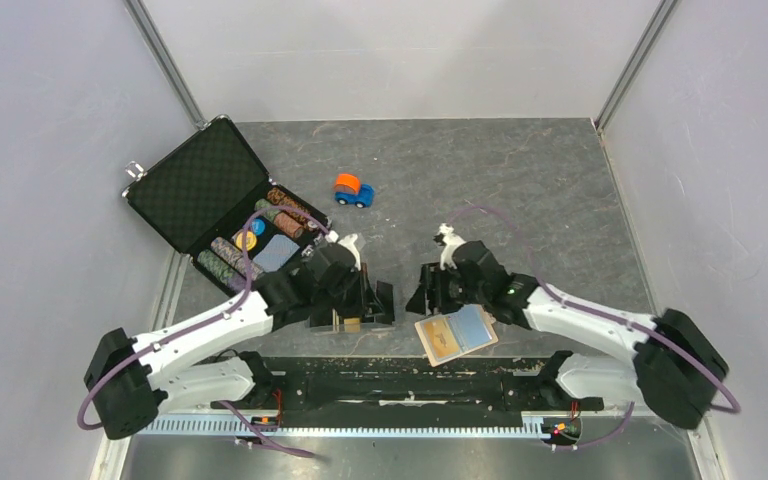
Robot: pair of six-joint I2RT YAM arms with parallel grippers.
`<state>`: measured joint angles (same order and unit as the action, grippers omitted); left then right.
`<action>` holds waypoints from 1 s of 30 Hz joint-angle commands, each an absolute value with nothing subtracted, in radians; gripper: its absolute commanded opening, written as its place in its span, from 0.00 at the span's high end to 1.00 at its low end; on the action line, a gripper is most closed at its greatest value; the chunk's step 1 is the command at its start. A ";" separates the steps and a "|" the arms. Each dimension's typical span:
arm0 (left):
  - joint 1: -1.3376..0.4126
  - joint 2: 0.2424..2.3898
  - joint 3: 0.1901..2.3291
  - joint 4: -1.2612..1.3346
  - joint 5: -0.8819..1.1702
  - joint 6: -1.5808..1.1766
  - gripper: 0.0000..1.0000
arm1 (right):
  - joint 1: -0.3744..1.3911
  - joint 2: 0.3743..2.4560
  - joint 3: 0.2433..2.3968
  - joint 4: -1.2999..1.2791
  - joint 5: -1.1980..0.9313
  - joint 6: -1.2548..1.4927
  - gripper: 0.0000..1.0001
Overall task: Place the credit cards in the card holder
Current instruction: Pick up the credit card from the storage box, then insert the credit card into the card holder.
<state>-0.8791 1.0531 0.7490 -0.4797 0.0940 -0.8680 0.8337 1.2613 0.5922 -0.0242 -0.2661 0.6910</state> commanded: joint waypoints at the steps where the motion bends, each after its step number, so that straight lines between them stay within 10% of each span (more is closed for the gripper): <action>1: -0.961 1.057 0.669 -0.261 0.139 -1.037 0.98 | 0.741 1.098 0.526 -0.218 -0.155 0.604 0.40; 12: -1.200 1.303 0.746 -0.073 0.027 -1.141 0.98 | 0.549 0.934 0.473 -0.548 0.109 0.449 0.09; 30: -1.216 1.291 0.751 -0.299 0.034 -1.035 0.98 | 0.526 0.901 0.254 -0.431 -0.182 0.506 0.25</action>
